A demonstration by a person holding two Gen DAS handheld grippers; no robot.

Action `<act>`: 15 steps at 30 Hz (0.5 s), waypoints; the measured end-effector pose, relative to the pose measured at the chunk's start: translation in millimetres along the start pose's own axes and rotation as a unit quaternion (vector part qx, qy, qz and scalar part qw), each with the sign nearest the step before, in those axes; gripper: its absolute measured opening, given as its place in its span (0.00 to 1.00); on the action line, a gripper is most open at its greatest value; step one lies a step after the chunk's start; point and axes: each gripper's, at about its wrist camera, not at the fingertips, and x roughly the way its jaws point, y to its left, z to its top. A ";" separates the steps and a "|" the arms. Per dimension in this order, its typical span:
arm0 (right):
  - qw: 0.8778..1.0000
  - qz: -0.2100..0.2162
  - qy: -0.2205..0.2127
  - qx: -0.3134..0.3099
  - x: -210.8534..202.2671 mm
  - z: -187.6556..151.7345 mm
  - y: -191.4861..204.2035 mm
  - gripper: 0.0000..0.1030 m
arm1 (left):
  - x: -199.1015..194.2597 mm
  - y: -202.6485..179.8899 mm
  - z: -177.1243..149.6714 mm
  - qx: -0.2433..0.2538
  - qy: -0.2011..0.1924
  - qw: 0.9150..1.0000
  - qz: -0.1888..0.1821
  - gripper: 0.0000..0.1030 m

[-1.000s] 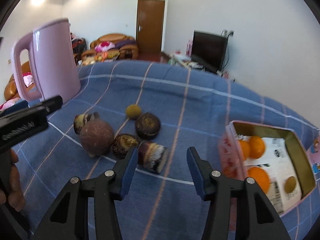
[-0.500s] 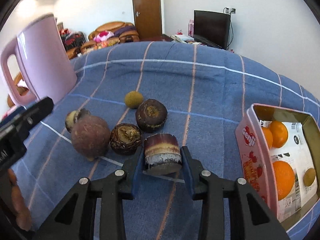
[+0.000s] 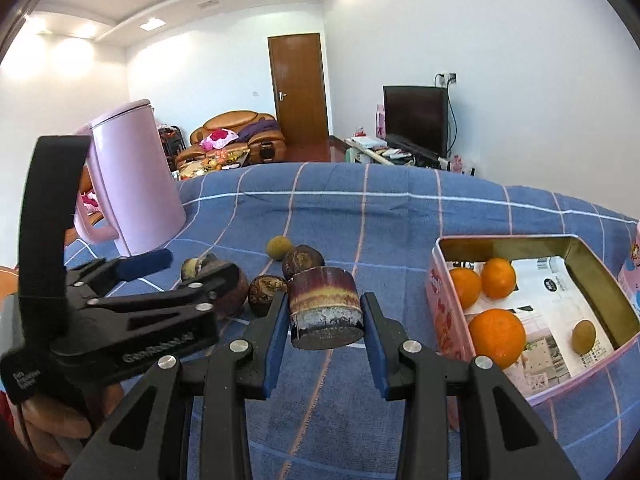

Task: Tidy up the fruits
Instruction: 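Grasp the large purple fruit with the left gripper while the right gripper grasps a sugarcane piece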

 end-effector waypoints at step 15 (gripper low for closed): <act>0.998 0.009 0.033 0.046 16.2 2.3 -20.1 0.38 | 8.0 -22.7 -2.7 0.042 0.022 0.997 0.060 0.48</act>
